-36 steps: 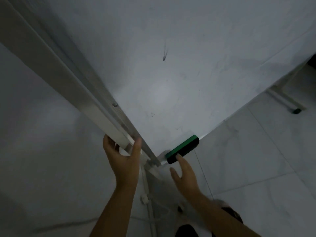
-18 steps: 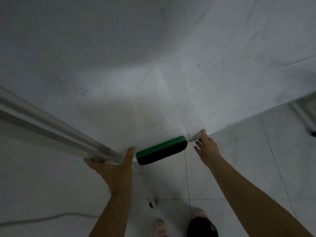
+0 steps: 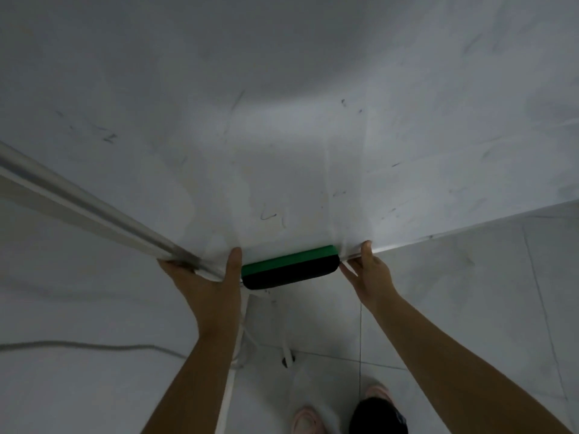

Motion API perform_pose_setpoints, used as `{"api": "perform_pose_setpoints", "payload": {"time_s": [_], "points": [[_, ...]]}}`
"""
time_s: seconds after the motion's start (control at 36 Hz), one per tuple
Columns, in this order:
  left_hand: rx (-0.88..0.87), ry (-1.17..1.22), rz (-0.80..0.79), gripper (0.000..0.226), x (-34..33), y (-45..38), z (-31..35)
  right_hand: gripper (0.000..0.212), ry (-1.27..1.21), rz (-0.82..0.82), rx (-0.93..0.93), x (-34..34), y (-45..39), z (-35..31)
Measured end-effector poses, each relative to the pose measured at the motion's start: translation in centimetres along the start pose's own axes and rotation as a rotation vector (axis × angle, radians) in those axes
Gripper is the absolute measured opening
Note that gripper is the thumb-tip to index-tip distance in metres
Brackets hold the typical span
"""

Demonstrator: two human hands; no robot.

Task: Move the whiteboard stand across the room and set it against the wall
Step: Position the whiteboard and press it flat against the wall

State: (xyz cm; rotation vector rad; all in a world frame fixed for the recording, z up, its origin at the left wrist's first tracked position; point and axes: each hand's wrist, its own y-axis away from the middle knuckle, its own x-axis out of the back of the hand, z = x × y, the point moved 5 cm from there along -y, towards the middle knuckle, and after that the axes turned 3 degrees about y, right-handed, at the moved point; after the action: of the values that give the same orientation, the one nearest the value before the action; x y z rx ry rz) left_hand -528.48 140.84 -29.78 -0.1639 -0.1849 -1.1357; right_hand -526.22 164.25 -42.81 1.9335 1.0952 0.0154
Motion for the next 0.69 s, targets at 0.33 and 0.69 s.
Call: {"api": "perform_pose_setpoints", "payload": {"time_s": [0.33,0.69], "points": [[0.140,-0.077,0.002,0.116,0.1,1.0,0.9,0.050,0.089,0.078,-0.027,-0.1,2.0,0.1],[-0.106,-0.005,0.120,0.105,2.7,3.8,13.8,0.052,0.672,0.129,0.504,-3.2,15.3,-9.5]]}}
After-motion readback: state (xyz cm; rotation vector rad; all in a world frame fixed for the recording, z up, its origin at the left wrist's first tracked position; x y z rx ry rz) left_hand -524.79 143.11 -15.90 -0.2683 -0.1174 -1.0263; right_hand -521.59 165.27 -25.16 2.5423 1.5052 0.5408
